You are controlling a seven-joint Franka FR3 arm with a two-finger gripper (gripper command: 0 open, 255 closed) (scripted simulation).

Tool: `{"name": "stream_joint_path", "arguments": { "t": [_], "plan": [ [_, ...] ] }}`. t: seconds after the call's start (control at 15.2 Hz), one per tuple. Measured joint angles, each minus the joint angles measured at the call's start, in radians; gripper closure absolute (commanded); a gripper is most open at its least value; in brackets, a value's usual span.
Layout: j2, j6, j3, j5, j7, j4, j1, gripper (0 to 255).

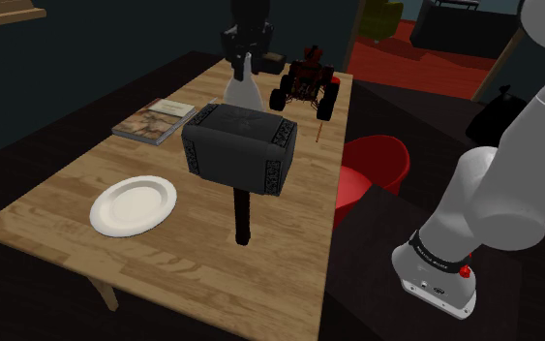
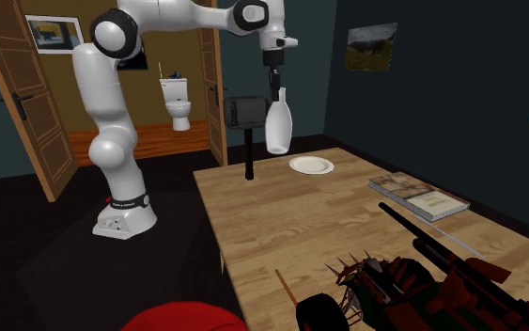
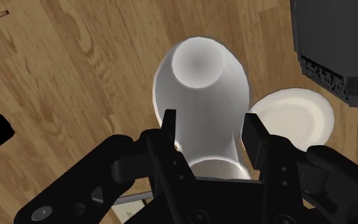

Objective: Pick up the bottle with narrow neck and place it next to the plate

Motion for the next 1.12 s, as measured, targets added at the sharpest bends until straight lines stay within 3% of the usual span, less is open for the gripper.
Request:
{"name": "stream_joint_path", "arguments": {
  "t": [0.79,1.12],
  "plan": [
    [0.096,0.134,0.121,-0.031,0.257,-0.045,0.129,255],
    [0.190,0.163,0.161,-0.059,0.362,0.015,0.189,255]
  ]
}}
